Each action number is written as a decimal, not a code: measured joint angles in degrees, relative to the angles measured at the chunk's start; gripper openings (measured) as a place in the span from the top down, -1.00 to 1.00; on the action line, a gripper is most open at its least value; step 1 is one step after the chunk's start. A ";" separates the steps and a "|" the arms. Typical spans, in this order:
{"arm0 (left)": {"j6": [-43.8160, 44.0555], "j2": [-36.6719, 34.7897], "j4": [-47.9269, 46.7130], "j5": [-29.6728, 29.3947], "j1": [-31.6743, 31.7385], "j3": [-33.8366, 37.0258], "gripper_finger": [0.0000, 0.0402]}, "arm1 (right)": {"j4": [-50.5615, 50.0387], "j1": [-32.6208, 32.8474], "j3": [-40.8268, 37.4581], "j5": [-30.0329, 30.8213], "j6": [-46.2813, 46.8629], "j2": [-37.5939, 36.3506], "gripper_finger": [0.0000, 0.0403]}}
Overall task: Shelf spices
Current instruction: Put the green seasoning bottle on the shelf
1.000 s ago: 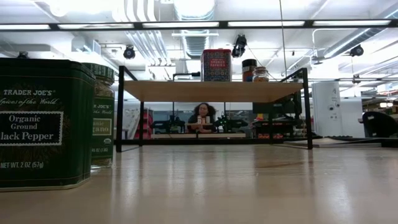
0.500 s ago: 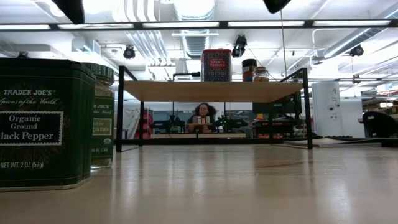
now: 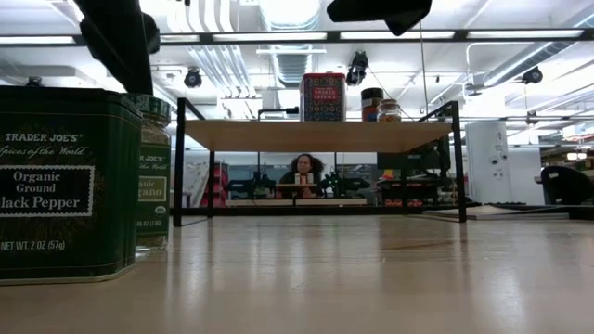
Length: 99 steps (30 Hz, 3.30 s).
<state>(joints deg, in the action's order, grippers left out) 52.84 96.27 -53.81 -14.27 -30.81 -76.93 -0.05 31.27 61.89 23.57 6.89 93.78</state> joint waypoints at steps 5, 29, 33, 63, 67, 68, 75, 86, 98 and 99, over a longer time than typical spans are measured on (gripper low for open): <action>0.01 0.00 1.25 0.32 0.33 1.57 -0.51 | -0.05 0.11 -0.04 0.00 0.09 -0.46 0.01; 0.20 0.00 10.72 0.32 1.10 8.86 -0.26 | -1.31 0.11 -0.07 -0.03 0.99 -0.29 0.01; -0.19 0.00 10.88 0.32 1.10 8.66 -0.13 | -1.60 0.11 -0.09 -0.02 1.01 -0.29 0.01; -8.51 -0.63 10.84 4.62 2.93 4.48 0.02 | -1.62 0.09 -0.20 0.44 1.09 -0.25 0.01; -11.94 -0.67 8.69 4.58 3.87 0.36 0.03 | -2.59 0.09 -0.20 0.46 1.69 -0.25 0.01; -12.72 -0.70 8.11 4.56 4.14 -0.71 0.03 | -3.04 0.09 -0.20 0.46 2.26 -0.25 0.01; -19.16 -0.68 1.58 4.19 6.52 -9.13 0.00 | -4.92 0.11 -0.42 0.48 4.23 -0.25 0.01; -27.99 -0.70 -9.68 2.64 11.54 -19.84 0.01 | -6.04 2.39 -1.27 2.04 8.56 -0.23 0.01; -36.29 -0.70 -20.80 2.85 18.20 -27.52 0.01 | -6.04 3.13 -3.35 3.52 12.82 -0.22 0.01; -36.97 -0.70 -21.38 2.81 18.86 -28.13 0.01 | -5.85 3.13 -3.44 3.54 12.81 -0.22 0.01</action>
<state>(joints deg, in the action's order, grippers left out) 15.87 95.57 -75.19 -11.46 -11.95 -105.07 -5.90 34.39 58.45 27.12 19.70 93.56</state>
